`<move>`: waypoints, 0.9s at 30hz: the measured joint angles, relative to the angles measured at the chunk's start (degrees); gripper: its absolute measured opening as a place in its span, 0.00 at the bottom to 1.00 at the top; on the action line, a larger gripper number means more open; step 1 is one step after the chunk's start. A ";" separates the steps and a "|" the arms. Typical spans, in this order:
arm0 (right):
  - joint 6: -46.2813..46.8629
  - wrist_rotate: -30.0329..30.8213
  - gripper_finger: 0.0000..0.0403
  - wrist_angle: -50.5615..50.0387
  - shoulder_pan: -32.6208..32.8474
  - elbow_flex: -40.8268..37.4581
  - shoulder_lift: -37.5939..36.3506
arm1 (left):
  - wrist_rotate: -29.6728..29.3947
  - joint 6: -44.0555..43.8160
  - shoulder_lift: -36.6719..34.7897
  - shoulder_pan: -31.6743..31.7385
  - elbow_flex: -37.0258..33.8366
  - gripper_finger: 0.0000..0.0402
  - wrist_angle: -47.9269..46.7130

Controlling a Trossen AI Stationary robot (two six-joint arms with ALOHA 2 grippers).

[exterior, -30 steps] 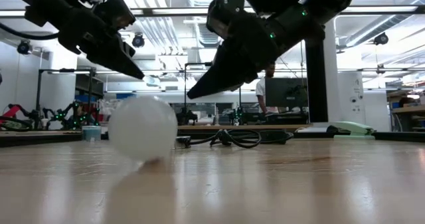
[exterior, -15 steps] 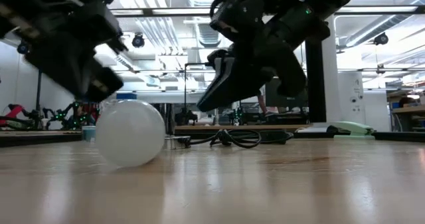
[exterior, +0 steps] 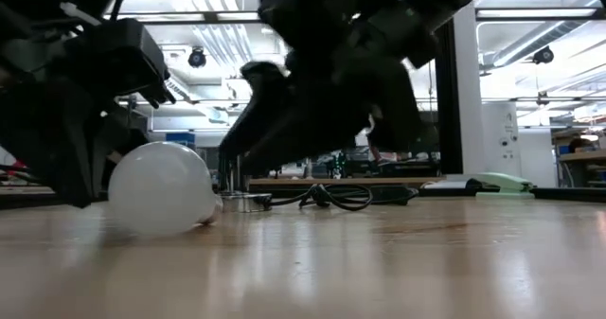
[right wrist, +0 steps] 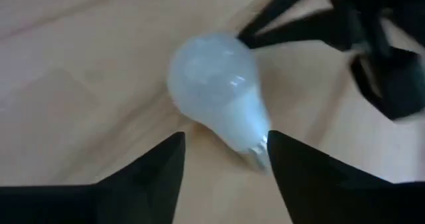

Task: Screw lightbulb
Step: Insert the lightbulb into the lamp

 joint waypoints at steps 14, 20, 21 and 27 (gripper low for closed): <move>2.34 -4.86 0.62 -6.97 -0.45 11.80 8.10 | -7.48 -1.31 0.88 -0.76 1.32 0.00 -0.53; 2.34 -5.88 0.58 -7.24 -0.48 14.49 10.41 | -6.61 0.01 1.10 -0.94 1.27 0.00 -0.45; 2.35 -5.96 0.58 -7.27 -0.46 14.90 10.82 | -6.56 0.14 1.18 -0.94 1.27 0.00 -0.32; 1.20 -3.84 0.61 -7.28 -0.37 15.22 10.80 | -7.54 2.21 1.04 -0.89 1.27 0.00 0.01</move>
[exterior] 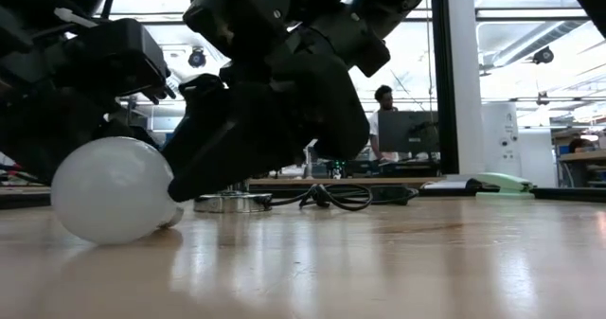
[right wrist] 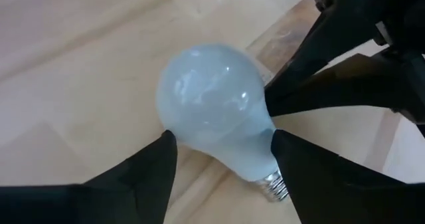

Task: Screw lightbulb
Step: Insert the lightbulb into the lamp

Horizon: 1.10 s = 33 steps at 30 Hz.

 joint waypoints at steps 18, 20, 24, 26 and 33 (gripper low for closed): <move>0.18 6.48 0.49 -0.70 0.24 -0.22 -0.64 | -3.55 2.28 -4.18 0.19 -0.23 0.00 3.75; 1.53 6.42 0.43 -1.13 0.26 -0.22 -0.70 | -3.60 2.28 -4.68 0.21 -0.11 0.00 3.77; 4.41 6.02 0.28 -2.37 0.26 -0.12 -0.96 | -4.84 2.38 -5.96 0.22 -0.15 0.00 3.04; 5.67 5.94 0.22 -2.67 0.26 -0.09 -1.11 | -5.84 2.40 -6.74 0.24 -0.16 0.00 1.81; 9.72 6.04 0.22 -3.89 0.15 -0.50 -2.07 | -7.24 2.23 -10.50 0.19 -0.24 0.00 -4.17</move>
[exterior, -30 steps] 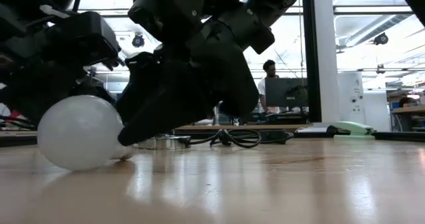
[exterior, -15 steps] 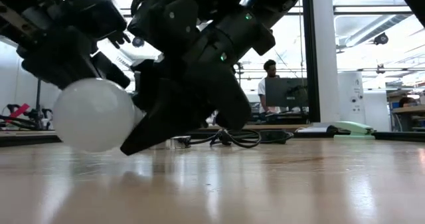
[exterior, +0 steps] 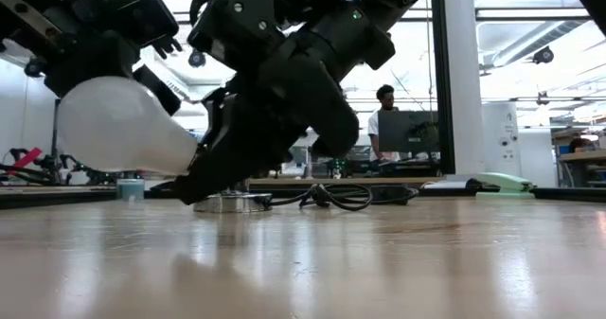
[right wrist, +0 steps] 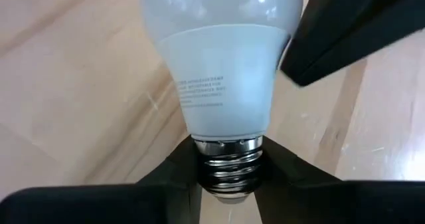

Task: Screw lightbulb
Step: Insert the lightbulb into the lamp

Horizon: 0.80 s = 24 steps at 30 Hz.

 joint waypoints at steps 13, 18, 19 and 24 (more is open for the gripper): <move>6.63 -0.41 0.22 12.33 0.00 -7.09 -1.41 | -7.73 3.02 -13.07 -0.21 -0.37 0.00 -9.75; 9.38 1.09 0.22 26.45 -0.04 -14.64 -3.97 | -9.85 6.03 -16.78 -0.20 -0.44 0.00 -8.83; 9.87 2.03 0.22 29.75 -0.04 -16.35 -4.36 | -9.89 6.40 -17.20 -0.19 -0.42 0.00 -7.51; 12.64 5.75 0.22 48.29 0.04 -23.70 -5.25 | -9.12 9.80 -18.29 -0.48 -0.42 0.00 -3.90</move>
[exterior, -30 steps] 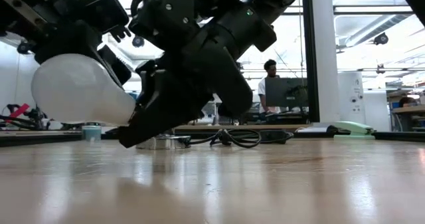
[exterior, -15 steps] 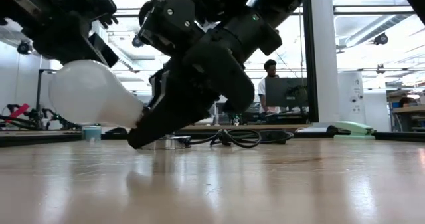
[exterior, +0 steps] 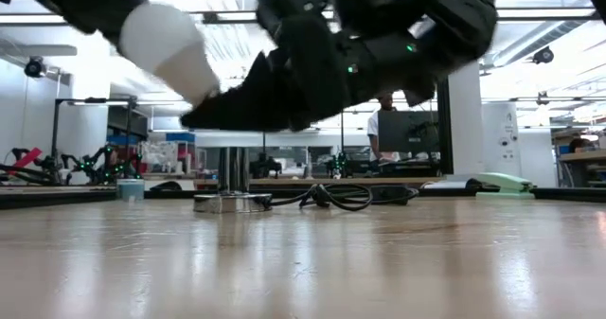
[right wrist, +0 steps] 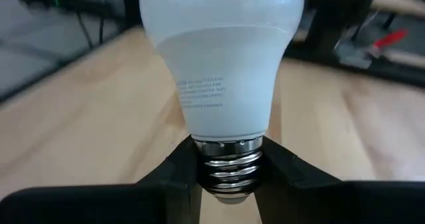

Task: Screw lightbulb
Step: Insert the lightbulb into the lamp

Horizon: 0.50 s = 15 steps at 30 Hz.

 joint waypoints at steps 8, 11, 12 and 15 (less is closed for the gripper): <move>1.22 4.91 0.22 14.73 1.01 -6.24 -0.10 | 0.71 2.11 0.13 0.03 0.00 0.03 3.50; 0.19 7.47 0.22 14.45 1.55 -6.69 -0.23 | 0.92 1.02 0.38 0.00 0.00 0.09 2.75; 0.02 8.22 0.22 14.45 1.62 -6.84 -0.29 | 1.24 0.80 0.38 -0.04 0.00 0.12 2.46; 0.80 10.60 0.22 12.92 1.70 -7.01 -0.33 | 1.79 0.36 0.38 -0.37 0.00 0.23 2.53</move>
